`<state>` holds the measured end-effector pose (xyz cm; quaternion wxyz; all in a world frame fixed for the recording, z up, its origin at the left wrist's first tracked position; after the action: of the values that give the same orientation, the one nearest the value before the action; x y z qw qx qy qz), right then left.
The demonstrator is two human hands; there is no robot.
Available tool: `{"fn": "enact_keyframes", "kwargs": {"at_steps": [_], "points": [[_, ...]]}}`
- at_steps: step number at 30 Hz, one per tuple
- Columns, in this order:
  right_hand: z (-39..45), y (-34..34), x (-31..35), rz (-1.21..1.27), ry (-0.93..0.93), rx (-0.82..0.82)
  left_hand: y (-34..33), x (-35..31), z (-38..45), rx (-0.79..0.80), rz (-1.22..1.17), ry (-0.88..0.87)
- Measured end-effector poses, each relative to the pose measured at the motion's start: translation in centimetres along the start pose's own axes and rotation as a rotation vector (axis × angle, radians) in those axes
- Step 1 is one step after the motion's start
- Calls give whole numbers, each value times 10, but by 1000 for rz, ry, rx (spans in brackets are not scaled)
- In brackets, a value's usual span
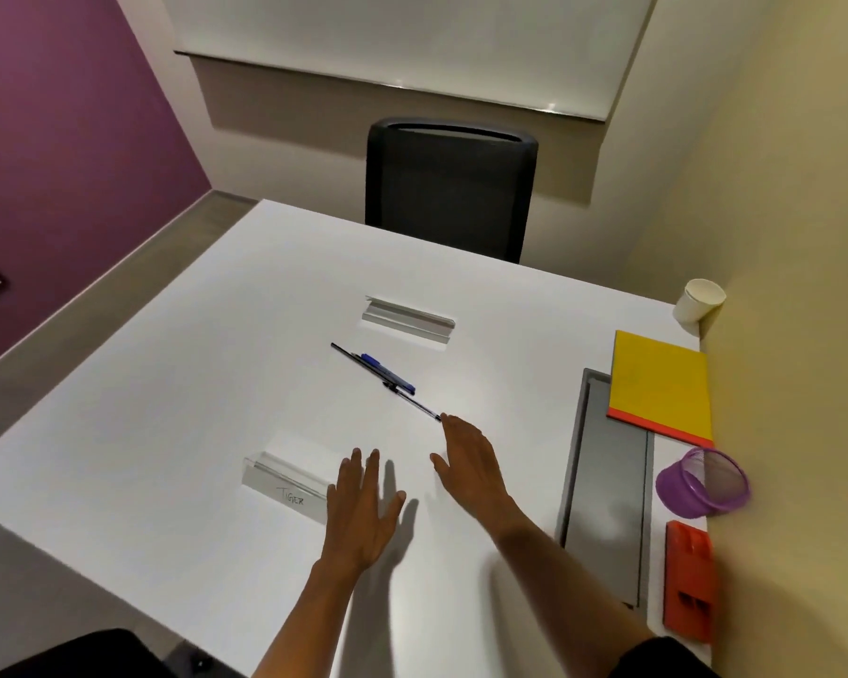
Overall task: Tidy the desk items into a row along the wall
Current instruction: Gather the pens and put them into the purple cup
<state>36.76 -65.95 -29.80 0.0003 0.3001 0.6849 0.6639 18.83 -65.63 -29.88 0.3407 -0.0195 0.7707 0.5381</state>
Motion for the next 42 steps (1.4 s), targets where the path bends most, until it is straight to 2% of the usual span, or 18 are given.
{"fn": "enact_keyframes", "kwargs": {"at_steps": [9, 15, 18, 26, 32, 37, 42], "points": [[68, -29, 4, -5, 69, -28, -24, 8, 32, -18, -72, 29], [97, -50, 13, 53, 86, 15, -29, 27, 51, -38, -65, 41], [100, -58, 8, 73, 69, 44, -25, 33, 65, -48, -63, 38], [85, -51, -33, 142, 45, -64, -19, 42, 105, -55, 27, 16], [72, -37, -86, 215, -118, -73, -20, 42, 144, -35, 42, 99], [57, -14, -109, 400, -148, -184, -18, 32, 178, -30, 74, 96], [50, -12, -124, 459, -169, -196, -20, 34, 203, -12, 182, 116]]}}
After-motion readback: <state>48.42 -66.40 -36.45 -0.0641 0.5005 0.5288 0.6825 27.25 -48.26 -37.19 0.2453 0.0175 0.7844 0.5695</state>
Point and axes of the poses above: each hand's wrist, its own z-axis towards the middle knuckle, its own y-axis out of the back of the hand, x = y × z, the point moved 10 cm from there along z, towards the middle knuckle, and after that the axes turned 9 degrees about -y, right-handed, at the moved point
